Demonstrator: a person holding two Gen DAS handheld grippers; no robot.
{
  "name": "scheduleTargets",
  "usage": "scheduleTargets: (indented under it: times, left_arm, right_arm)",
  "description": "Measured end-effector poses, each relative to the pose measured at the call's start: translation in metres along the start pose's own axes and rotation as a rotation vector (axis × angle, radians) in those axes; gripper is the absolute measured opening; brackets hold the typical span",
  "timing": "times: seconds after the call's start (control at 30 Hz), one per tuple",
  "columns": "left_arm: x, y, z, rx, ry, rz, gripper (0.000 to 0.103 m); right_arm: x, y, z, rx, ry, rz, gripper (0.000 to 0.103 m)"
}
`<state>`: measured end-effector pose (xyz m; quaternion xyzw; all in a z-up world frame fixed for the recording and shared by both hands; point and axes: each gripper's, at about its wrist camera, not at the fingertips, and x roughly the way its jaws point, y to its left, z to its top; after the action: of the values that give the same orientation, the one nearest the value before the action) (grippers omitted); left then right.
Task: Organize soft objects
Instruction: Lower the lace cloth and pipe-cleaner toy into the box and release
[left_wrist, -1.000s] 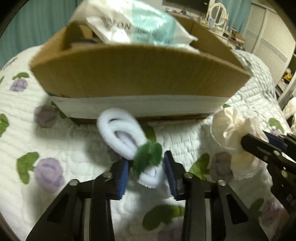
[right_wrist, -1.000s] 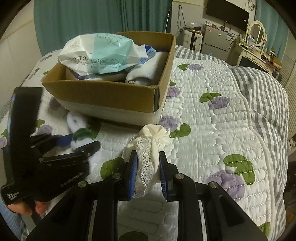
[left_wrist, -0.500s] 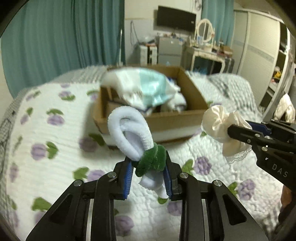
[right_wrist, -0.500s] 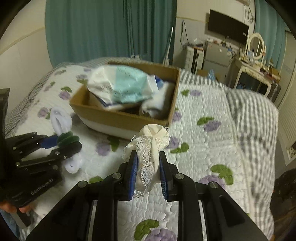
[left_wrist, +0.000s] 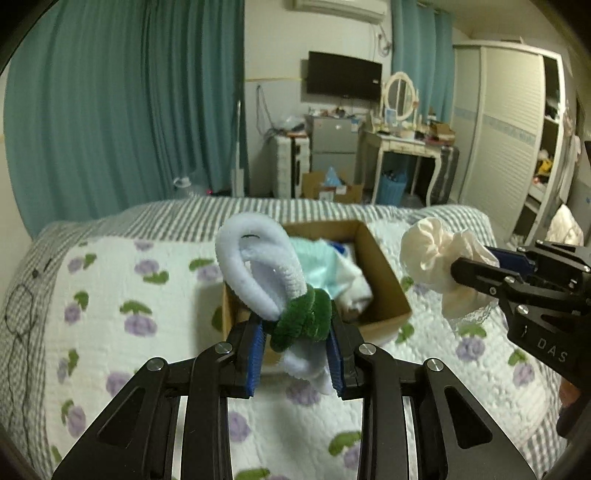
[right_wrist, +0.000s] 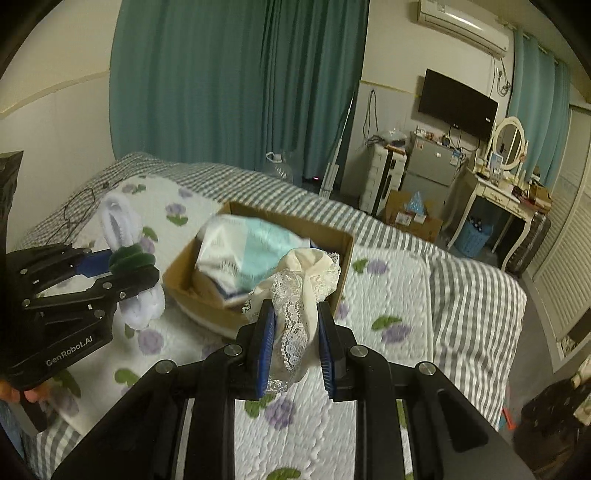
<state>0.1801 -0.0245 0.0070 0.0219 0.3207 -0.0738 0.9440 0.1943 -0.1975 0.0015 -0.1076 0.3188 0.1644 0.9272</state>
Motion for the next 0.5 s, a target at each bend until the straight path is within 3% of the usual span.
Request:
scheduleTargets:
  times: [0.3, 0.5]
  left_arm:
    - [0.054, 0.007, 0.029, 0.026, 0.037, -0.024, 0.029]
    - [0.107, 0.0, 0.02, 0.064, 0.143, -0.057, 0.029]
  right_arm:
    - [0.041, -0.013, 0.036, 0.005, -0.004, 0.002, 0.022]
    - [0.096, -0.015, 0.037, 0.018, 0.067, 0.053, 0.022]
